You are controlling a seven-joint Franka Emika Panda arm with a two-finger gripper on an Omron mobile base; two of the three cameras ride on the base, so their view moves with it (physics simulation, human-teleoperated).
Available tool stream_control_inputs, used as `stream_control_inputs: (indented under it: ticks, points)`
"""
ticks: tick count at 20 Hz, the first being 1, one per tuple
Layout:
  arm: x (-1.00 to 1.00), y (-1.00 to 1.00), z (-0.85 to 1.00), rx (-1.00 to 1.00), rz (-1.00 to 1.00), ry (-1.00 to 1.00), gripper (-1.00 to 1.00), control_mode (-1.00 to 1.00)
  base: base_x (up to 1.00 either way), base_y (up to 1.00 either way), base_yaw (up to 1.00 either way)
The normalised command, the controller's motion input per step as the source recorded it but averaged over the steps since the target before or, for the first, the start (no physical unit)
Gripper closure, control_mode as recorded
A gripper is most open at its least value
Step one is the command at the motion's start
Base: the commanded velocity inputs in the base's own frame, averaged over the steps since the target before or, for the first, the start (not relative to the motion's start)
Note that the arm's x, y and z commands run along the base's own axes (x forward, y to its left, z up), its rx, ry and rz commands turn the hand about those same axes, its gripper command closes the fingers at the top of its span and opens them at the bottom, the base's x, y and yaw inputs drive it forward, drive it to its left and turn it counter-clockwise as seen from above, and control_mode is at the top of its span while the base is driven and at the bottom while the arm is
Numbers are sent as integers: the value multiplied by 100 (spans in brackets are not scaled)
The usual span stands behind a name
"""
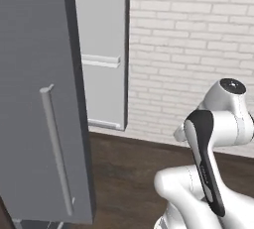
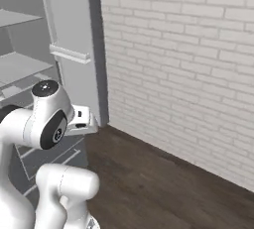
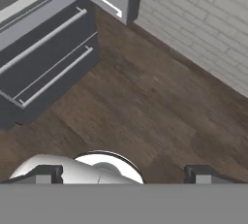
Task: Place one lime and one steak in each tupperware on the nearby counter, to pack two identical lunches.
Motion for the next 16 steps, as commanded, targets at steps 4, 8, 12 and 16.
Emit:
stream_control_inputs:
  ticks: [4, 8, 12, 16]
  points:
    - [0, 0, 0, 0, 0, 0, -100, 100, 90, -74, 45]
    - [0, 0, 0, 0, 0, 0, -100, 100, 51, -75, -54]
    - [0, 0, 0, 0, 0, 0, -100, 100, 49, -54, -60]
    - [0, 0, 0, 0, 0, 0, -100, 100, 62, -39, -27]
